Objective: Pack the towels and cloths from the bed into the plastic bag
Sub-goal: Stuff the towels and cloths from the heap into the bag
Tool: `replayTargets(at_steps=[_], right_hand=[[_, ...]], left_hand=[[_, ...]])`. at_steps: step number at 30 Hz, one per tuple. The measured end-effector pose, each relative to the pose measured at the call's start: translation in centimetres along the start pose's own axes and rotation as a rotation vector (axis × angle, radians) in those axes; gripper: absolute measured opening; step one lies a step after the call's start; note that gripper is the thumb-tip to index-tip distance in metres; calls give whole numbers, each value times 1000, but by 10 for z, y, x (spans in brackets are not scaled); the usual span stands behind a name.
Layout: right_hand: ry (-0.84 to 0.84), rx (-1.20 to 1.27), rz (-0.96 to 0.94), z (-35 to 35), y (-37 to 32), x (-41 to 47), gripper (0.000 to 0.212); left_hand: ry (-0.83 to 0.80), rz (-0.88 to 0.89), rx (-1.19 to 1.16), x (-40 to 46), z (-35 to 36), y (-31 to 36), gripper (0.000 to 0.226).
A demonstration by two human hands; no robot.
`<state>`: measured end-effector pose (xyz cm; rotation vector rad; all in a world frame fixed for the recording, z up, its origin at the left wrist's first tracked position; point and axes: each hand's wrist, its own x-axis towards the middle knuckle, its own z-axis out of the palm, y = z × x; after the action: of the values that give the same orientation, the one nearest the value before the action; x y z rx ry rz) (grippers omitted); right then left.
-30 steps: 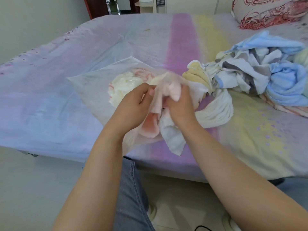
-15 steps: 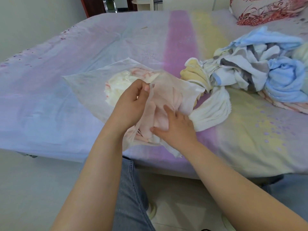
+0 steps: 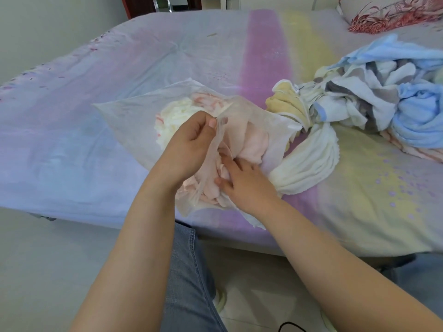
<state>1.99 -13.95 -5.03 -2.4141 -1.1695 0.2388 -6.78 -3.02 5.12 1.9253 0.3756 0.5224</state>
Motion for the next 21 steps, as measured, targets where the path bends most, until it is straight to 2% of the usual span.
replayTargets(at_steps=[3,5,9,10,11,13,14,16,18,21], right_hand=[[-48,-55,137,-7,2,-12,67],[-110,-113,163,-14,7,-18,69],[-355,4,213,-52,23,-39,67],[-329,30,258,-59,27,-41,68],[-225,30,276,-64,30,-41,70],[45,23,210,-66,26,-39,74],[83,39,151,-62,20,-36,76],[-34,33,87,-42,13,-14,82],[-135,-27,103,-16,4,25,81],[-80,117,97,7,-6,87,69]], left_hand=[[0,-8,-13,2,4,-2,38],[-2,-1,-12,2,5,-3,41],[-11,-21,-9,1,3,-4,39],[-6,-22,-9,2,3,-5,36],[-1,-15,-2,2,2,-7,35],[-7,2,14,3,3,-6,36],[-13,4,13,3,5,-6,36],[-14,-1,-6,2,8,-4,36],[-2,1,-34,0,10,-2,31],[7,5,-56,-4,14,8,30]])
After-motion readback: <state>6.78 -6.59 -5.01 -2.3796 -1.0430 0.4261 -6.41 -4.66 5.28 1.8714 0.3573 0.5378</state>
